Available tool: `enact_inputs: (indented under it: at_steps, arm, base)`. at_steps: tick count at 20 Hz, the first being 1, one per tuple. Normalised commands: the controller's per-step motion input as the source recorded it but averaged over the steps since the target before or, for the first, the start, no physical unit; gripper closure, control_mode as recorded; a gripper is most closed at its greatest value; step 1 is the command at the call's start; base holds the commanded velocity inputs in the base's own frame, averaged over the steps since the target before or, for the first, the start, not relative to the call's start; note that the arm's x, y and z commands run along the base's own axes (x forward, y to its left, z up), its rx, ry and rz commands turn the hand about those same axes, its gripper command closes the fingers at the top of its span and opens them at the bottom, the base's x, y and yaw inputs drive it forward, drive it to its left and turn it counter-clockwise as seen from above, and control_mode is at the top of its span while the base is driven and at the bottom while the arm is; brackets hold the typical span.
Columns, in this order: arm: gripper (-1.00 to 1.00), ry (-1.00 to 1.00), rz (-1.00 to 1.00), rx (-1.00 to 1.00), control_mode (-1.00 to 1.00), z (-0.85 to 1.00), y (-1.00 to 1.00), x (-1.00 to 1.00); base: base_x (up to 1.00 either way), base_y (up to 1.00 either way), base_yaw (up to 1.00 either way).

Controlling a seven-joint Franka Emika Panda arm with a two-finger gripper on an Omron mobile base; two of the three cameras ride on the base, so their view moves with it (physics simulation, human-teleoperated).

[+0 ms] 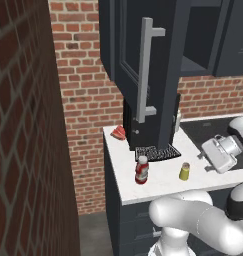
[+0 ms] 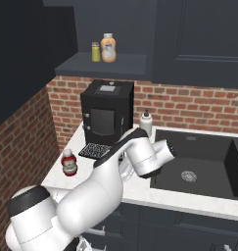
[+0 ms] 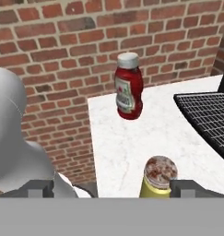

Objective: Put the shaker and condiment bottle from the counter next to their counterparts in the cabinet.

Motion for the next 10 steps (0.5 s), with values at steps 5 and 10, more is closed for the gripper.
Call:
enact_inputs:
  at_steps: [5, 10]
  arm:
    - [-1.00, 0.05, 0.00, 0.04, -1.00, -0.27, 0.13, 0.00]
    - [-1.00, 0.00, -0.01, 0.00, -1.00, 0.00, 0.00, 0.06]
  base:
    - [0.00, 0.00, 0.00]
    - [0.00, 0.00, 0.00]
